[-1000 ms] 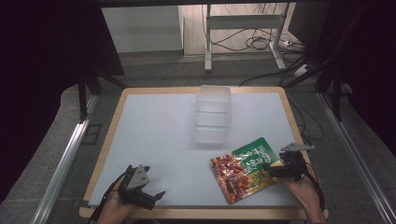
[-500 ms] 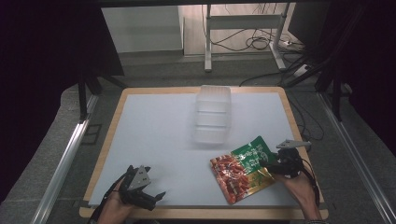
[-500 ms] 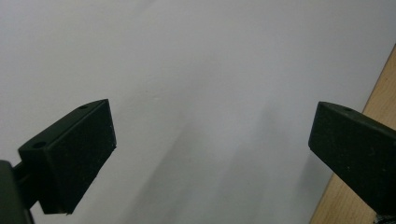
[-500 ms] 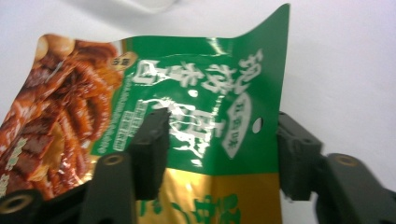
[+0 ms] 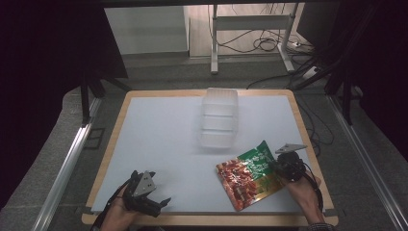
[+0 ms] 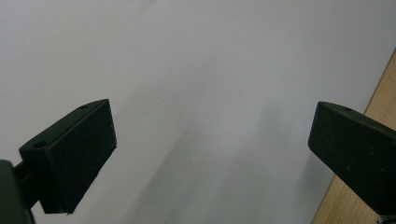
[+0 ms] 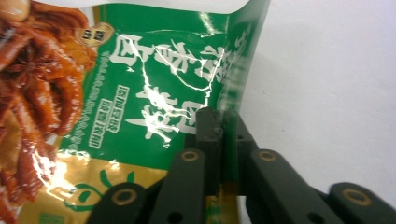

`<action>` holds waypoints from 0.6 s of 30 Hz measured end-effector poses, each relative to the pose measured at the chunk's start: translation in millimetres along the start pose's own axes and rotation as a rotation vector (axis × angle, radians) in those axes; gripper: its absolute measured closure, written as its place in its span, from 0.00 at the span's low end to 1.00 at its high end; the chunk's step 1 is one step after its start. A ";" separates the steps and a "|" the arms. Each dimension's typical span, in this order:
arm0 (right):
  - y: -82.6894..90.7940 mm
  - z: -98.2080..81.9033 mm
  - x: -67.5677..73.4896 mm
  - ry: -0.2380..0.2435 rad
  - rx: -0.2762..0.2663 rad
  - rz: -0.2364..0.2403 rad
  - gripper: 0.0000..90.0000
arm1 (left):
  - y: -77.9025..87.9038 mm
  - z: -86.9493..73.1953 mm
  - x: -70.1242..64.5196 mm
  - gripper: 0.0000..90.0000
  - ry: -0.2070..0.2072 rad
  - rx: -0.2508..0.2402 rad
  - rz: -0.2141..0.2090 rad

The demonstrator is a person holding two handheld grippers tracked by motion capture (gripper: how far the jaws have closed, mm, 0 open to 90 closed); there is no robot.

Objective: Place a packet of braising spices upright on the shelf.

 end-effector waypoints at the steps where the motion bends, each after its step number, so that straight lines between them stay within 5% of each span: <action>1: 0.8 0.4 0.9 0.008 -0.002 -0.005 0.99 | 0.1 0.0 0.2 0.01 0.003 0.000 0.001; 18: 29.2 14.9 11.3 0.006 -0.084 0.024 0.99 | 2.5 0.4 3.1 0.01 0.035 -0.010 0.014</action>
Point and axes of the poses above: each handheld gripper's, and its own axes: y roughly backward along the jaws, z roughly out of its top, x roughly to its left, the point moved 1 cm from there along -y, roughly forward along the jaws, and after that the axes turned 4 degrees about -y, right-handed, at the moved point
